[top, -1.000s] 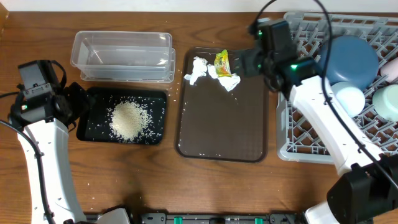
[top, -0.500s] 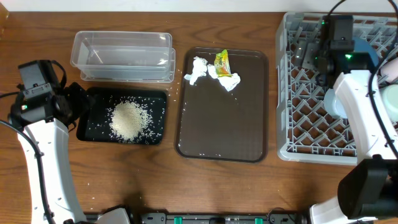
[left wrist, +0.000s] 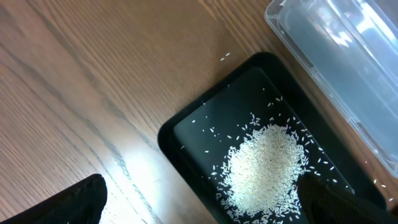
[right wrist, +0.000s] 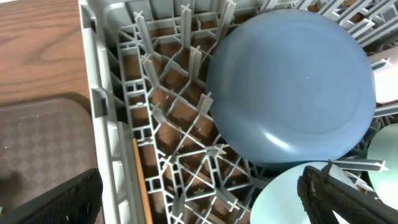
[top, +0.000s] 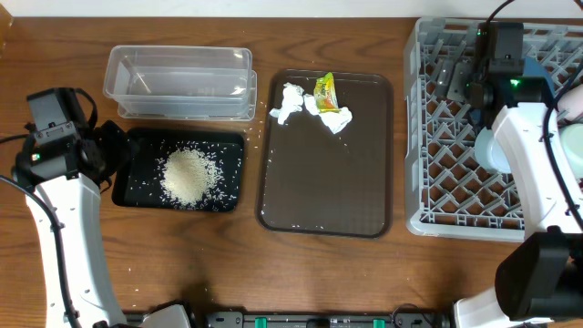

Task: Sort waste into correct bins and load items into the dishwasher rack
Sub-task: 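Insert the wooden stick upright into the rack and open the right gripper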

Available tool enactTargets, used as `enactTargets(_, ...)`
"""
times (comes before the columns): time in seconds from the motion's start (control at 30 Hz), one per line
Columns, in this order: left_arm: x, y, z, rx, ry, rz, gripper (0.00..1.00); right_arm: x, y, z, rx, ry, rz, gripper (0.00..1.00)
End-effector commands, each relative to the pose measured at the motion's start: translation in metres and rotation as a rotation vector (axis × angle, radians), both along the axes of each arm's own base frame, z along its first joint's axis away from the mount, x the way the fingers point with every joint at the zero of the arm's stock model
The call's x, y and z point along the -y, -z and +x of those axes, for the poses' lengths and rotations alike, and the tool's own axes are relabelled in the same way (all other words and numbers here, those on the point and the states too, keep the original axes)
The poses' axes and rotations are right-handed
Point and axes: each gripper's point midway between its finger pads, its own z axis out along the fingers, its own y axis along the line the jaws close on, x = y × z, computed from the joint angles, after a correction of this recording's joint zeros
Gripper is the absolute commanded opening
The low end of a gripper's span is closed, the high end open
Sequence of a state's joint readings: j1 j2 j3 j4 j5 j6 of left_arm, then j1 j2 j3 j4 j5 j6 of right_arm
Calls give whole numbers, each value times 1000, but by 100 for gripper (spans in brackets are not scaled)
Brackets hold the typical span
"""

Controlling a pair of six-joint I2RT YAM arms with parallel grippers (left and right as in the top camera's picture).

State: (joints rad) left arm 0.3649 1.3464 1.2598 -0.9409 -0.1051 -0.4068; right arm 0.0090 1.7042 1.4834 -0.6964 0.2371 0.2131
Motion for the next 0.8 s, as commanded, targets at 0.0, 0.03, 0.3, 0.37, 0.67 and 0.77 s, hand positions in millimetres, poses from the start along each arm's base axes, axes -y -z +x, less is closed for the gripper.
enactTargets(0.0, -2, -9, 3, 57, -82, -26, 100, -2, -4, -1, 10, 9, 2, 99)
enactTargets(0.03, 6, -8, 6, 81, -103, -90, 100, -1, -4, -1, 10, 12, 2, 99)
enactTargets(0.3, 128, -20, 18, 150, 149, -706, 100, -1, -4, -1, 9, 12, 2, 99)
enactTargets(0.37, 153, -28, 25, 181, 330, -715, 100, -3, -4, -1, 9, 7, 2, 99)
enactTargets(0.67, 260, -23, 39, 157, 776, -417, 100, -3, -4, -1, 9, 8, 2, 99)
enactTargets(0.77, 286, -19, 46, 147, 808, -306, 100, -3, -4, -1, 9, 7, 2, 99)
